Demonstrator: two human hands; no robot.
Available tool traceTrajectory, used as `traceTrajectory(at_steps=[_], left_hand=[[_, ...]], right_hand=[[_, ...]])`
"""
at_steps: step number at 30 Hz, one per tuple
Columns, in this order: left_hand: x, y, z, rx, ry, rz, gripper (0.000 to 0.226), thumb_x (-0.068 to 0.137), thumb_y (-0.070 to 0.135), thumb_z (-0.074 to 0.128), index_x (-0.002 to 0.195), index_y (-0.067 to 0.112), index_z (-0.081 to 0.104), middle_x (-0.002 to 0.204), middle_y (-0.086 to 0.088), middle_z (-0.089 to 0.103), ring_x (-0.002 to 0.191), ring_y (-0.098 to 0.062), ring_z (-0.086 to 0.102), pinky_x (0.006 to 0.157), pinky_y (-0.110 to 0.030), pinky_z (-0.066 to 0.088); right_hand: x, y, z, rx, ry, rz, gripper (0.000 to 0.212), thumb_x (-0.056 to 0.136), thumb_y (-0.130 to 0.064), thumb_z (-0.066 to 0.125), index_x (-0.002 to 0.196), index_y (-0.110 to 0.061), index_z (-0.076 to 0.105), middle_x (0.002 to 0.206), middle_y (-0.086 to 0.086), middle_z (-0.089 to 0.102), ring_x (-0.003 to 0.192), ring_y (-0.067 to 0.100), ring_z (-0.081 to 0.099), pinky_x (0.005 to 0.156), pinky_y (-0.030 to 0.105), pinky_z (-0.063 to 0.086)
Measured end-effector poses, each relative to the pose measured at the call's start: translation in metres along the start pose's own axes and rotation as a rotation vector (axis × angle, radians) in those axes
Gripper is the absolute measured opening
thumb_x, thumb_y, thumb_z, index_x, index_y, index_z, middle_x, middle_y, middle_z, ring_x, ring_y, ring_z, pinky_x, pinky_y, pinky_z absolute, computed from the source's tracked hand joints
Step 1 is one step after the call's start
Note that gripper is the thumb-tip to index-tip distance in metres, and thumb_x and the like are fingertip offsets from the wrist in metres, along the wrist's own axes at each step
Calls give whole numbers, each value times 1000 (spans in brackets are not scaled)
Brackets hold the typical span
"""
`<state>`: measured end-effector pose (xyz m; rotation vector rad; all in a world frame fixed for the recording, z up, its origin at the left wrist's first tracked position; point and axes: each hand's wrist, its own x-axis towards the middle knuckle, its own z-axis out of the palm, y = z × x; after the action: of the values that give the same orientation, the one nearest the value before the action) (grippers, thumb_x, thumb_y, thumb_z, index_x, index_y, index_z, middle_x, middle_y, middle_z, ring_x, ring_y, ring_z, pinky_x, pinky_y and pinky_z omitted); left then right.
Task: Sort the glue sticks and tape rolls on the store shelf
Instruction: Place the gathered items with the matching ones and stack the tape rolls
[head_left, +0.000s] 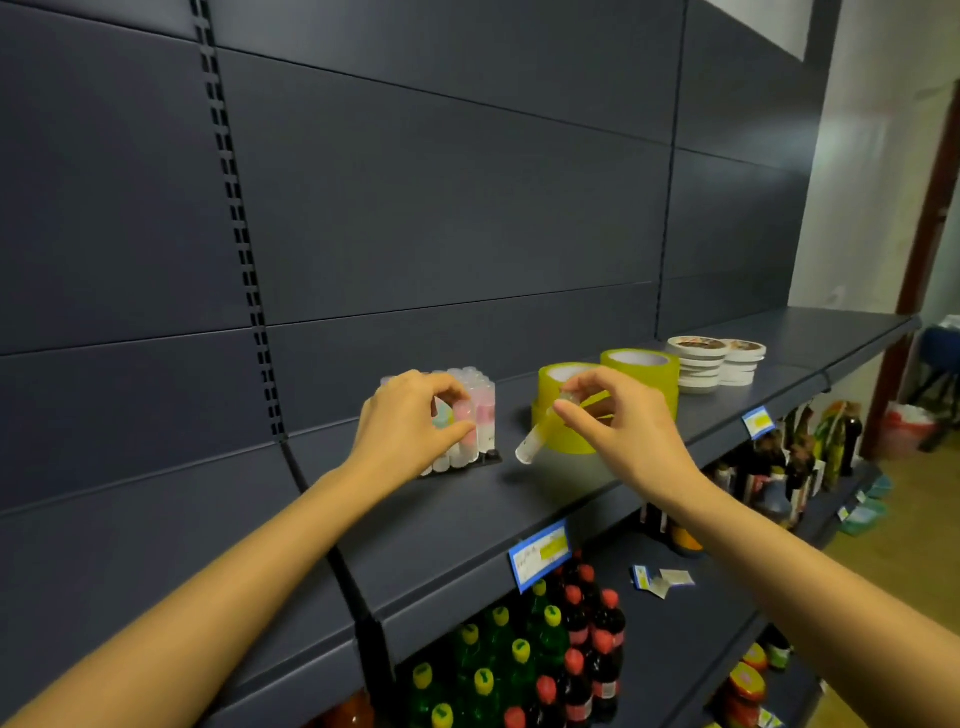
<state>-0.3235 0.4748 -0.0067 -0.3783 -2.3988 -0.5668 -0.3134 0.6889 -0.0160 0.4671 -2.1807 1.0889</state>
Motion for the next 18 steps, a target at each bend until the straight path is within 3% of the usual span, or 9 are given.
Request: traceTrajectory(at_steps=[5,10,13,18], left_hand=[[17,-4,22,140,-54,33,21,76,40,68,95,30,66,87,6,54,91,-18,53,75,-31,44],[29,-3,29,404,-16,222,25,85,40,59,101,25,71,98,3,63,94,-21,51,75,-30,34],[34,0,32,584,20,313,22,85,35,60,86,17,73,91,-2,61,86,-24,54,68,-32,33],[36,-3,42,569,-87,209,40,97,39,33,111,17,63,117,-1,52,104,-22,44,80,-31,30]], right_hand=[[24,26,18,-3,-38,-49,11,84,-22,68,89,-23,59,79,-15,59,67,0,60,68,21,51],[42,41,35,-12,-106,-106,12,85,-24,67,95,-18,63,82,-12,59,72,10,63,72,30,54],[51,46,42,4,-147,-174,14,85,-23,67,96,-14,64,85,-6,60,73,16,63,74,39,54],[64,52,53,19,-238,-247,18,83,-25,69,97,-17,60,84,-10,60,73,14,62,73,36,52]])
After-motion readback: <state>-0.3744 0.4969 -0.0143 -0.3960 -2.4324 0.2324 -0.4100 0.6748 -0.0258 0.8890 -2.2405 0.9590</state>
